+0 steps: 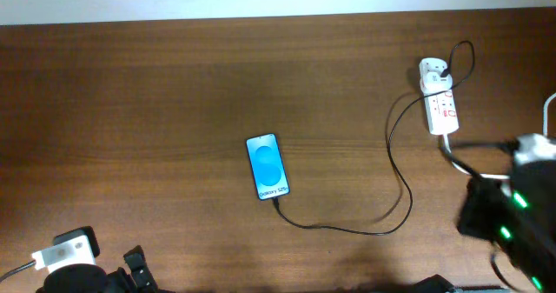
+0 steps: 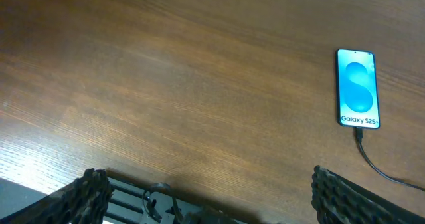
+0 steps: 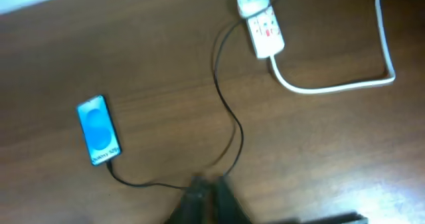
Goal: Plug charger to phone and switch on socket
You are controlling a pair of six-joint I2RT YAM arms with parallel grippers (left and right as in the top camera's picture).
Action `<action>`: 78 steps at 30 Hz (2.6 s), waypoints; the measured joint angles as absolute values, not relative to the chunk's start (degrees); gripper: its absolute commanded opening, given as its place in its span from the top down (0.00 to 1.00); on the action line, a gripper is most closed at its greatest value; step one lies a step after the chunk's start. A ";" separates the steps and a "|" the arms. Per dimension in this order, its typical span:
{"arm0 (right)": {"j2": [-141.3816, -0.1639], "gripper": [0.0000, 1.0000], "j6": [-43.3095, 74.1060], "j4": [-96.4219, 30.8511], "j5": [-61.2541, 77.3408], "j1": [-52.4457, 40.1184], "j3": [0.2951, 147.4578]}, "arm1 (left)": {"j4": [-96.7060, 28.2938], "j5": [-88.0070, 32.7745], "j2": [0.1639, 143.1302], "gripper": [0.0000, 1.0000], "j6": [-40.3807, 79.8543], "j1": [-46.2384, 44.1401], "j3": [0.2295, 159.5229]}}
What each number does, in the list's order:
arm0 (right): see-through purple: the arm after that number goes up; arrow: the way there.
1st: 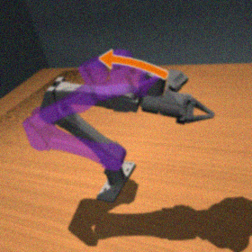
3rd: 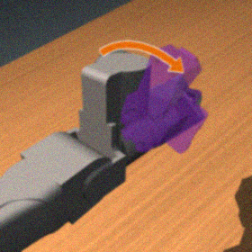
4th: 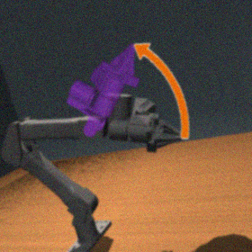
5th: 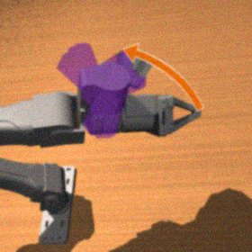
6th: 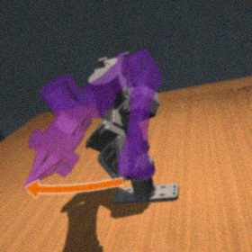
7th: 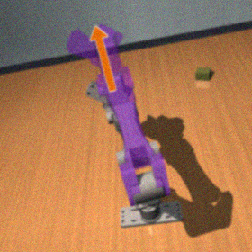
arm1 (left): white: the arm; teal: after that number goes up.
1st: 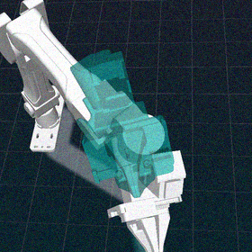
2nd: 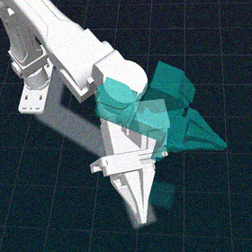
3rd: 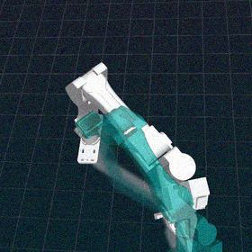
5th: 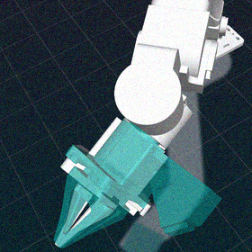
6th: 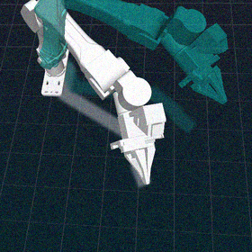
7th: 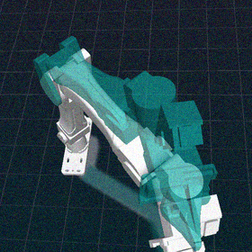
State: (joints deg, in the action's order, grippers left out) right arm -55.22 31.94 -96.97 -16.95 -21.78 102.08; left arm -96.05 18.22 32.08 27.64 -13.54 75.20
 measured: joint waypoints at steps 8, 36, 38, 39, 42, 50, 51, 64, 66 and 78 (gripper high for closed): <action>-45.50 0.02 23.94 -96.97 -18.46 -21.80 102.15 | -96.03 18.22 32.08 0.00 27.64 -13.54 75.20; -38.92 0.02 18.83 -96.97 -18.96 -10.92 102.08 | -96.03 18.22 32.08 0.01 27.64 -13.54 75.20; -34.96 0.02 18.85 -96.97 -19.07 -7.86 102.08 | -96.09 18.22 32.08 0.01 27.64 -13.54 75.20; -33.06 0.02 18.83 -96.95 -19.07 -6.59 102.10 | -96.07 18.22 32.08 0.01 27.64 -13.54 75.20; -27.00 0.02 18.85 -96.97 -19.07 -3.55 102.17 | -96.01 18.22 32.08 0.01 27.64 -13.52 75.20; -19.46 0.02 18.81 -96.97 -19.57 5.56 102.15 | -96.05 18.22 32.08 0.01 27.64 -13.54 75.20; -18.65 0.02 18.83 -96.97 -20.21 6.04 102.13 | -96.07 18.22 32.08 0.01 27.64 -13.54 75.20; -1.58 0.02 19.16 -33.21 -7.44 6.61 46.30 | -96.12 18.22 32.08 0.01 27.64 -13.52 74.94; -1.15 0.02 20.23 -23.68 -3.79 6.61 39.46 | -96.07 18.24 32.08 0.00 27.64 -13.54 74.91; -0.93 0.02 25.47 0.27 -0.27 6.61 15.22 | -96.18 18.22 32.08 0.01 27.64 -13.52 74.89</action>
State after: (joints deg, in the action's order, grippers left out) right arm -0.93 25.47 0.27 -0.27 6.61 15.22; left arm -96.18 18.22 32.08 27.64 -13.52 74.89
